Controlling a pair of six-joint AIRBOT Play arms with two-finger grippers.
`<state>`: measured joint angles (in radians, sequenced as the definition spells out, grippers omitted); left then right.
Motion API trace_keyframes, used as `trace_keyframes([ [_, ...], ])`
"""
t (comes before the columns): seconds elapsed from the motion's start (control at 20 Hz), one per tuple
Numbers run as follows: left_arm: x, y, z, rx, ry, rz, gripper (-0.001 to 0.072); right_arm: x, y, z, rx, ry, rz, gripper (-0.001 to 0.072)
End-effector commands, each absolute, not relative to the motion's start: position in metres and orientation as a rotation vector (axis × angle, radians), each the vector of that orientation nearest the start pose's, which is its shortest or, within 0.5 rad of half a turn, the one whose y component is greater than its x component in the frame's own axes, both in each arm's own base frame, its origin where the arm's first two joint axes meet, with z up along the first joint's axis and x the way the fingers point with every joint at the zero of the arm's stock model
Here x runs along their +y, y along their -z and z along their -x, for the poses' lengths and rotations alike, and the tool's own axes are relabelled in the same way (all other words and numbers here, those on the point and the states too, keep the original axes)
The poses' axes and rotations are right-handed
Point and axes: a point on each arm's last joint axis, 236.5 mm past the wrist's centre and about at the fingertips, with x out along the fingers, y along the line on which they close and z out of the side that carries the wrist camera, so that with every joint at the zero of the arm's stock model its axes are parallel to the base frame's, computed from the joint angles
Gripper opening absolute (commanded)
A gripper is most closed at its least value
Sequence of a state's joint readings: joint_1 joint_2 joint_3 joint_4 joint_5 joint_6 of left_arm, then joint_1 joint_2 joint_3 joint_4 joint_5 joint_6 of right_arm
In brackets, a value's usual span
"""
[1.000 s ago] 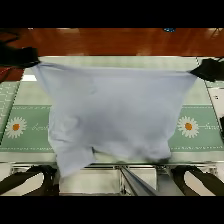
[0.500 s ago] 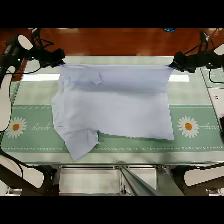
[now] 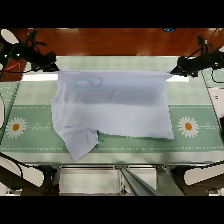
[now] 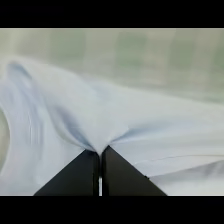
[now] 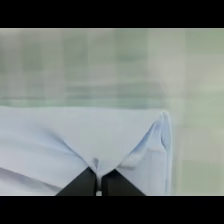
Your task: Fold the shirts.
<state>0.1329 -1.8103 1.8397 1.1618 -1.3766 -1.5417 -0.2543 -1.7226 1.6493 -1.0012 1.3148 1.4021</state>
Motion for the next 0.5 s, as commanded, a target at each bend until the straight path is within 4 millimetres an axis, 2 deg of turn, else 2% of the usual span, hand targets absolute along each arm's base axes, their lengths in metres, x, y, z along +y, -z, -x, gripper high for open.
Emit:
trace_keyframes([
  [0.0,-0.036,-0.009,-0.464,1.403,0.295,0.424,0.0022,-0.003,0.007,-0.447,1.411,-0.261,-0.462,0.0024],
  [0.1,-0.048,0.025,-0.433,1.512,0.318,0.444,0.0022,0.008,0.024,-0.442,1.434,-0.267,-0.460,0.0024],
  [0.2,-0.055,0.054,-0.414,1.576,0.311,0.478,0.0022,0.014,0.039,-0.437,1.450,-0.261,-0.466,0.0024],
  [0.3,-0.058,0.069,-0.404,1.600,0.301,0.509,0.0022,0.015,0.048,-0.432,1.469,-0.254,-0.481,0.0024],
  [0.4,-0.057,0.075,-0.405,1.592,0.289,0.513,0.0023,0.015,0.055,-0.430,1.478,-0.216,-0.517,0.0047],
  [0.45,-0.056,0.075,-0.406,1.593,0.283,0.518,0.0067,0.015,0.056,-0.429,1.485,-0.203,-0.531,0.0231],
])
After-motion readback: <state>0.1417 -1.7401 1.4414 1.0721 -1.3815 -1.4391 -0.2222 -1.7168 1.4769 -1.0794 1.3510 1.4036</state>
